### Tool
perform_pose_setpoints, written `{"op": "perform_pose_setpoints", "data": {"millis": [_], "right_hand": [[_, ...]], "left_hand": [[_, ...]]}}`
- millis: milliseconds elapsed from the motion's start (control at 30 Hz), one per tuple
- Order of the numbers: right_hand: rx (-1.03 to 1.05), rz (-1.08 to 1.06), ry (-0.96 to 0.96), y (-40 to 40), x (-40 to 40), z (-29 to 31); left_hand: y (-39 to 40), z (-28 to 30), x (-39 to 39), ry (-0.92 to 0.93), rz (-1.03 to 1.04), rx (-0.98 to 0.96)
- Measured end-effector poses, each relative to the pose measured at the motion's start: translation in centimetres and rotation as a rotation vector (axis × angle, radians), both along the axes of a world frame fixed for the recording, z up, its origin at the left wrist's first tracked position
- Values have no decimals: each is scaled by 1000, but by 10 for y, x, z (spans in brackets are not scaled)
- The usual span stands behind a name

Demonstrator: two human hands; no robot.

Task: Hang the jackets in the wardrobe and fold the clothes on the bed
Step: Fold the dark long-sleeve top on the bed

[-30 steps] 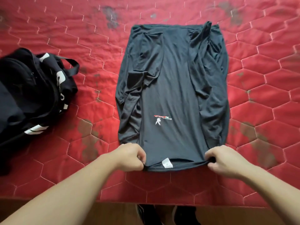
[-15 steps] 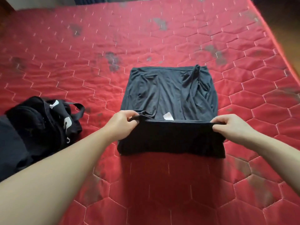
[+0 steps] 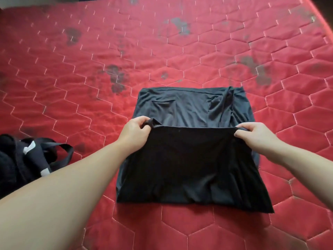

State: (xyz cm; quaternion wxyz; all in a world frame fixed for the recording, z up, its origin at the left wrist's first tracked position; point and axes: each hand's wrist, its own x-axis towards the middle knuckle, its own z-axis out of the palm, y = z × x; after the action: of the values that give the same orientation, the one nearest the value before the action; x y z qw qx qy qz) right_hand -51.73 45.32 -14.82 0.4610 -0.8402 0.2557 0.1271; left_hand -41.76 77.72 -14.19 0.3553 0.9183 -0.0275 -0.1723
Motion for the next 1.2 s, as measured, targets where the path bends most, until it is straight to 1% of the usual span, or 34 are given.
{"op": "perform_pose_setpoints", "data": {"millis": [67,133,200,233,300,333,400,467,533,600,633,667,733,767,800,900,933,1000,1033,1067,1133,1167,1200], "right_hand": [[-52,33,51,0,15,-15],[-93,60,101,0,29,-28],[-156,84,90,0,42,-40],[-189,74,47,1,50,-43],[-238,-19,-73,1,65,-50],[-247,-84,-111,2,72,-52],[-259,-171,-161,3,83,-57],[-275,-214,-201,3,94,-62],[-276,-232,-181,4,104,-67],[-284,-220,-99,5,110,-71],[-290,-217,-66,5,112,-74],[-290,-225,-46,4,113,-77],[-277,-254,-35,1,115,-82],[-282,-254,-33,1,116,-83],[-299,-235,-32,1,117,-84],[-339,-152,-29,4,116,-86],[-342,-142,-27,4,115,-85],[-344,-137,-23,4,115,-85],[-344,-137,-18,4,114,-85],[-341,-136,-15,4,114,-85],[-333,-134,-18,4,114,-87],[-335,-131,-19,4,114,-88],[-339,-126,-19,4,114,-89]], "left_hand": [[-4,-15,17,81,0,24],[-10,-28,35,114,46,29],[-14,-42,53,65,113,35],[-17,-48,62,30,166,18],[-24,-58,78,2,252,-66],[-26,-61,85,-4,264,-103],[-27,-67,95,-45,231,-125],[-29,-71,106,-78,220,-134],[-30,-75,118,-28,250,-154],[-31,-79,126,63,354,-193],[-29,-82,130,85,415,-183],[-27,-86,133,83,423,-101],[-23,-91,136,72,293,136],[-23,-93,138,79,230,183],[-24,-91,141,100,185,184],[-27,-80,151,216,152,89],[-26,-76,153,245,128,93],[-26,-75,157,243,27,110],[-26,-75,159,216,15,68],[-27,-75,162,181,46,-9],[-30,-76,169,94,177,-168],[-31,-78,173,48,238,-188],[-31,-81,175,23,281,-163]]}}
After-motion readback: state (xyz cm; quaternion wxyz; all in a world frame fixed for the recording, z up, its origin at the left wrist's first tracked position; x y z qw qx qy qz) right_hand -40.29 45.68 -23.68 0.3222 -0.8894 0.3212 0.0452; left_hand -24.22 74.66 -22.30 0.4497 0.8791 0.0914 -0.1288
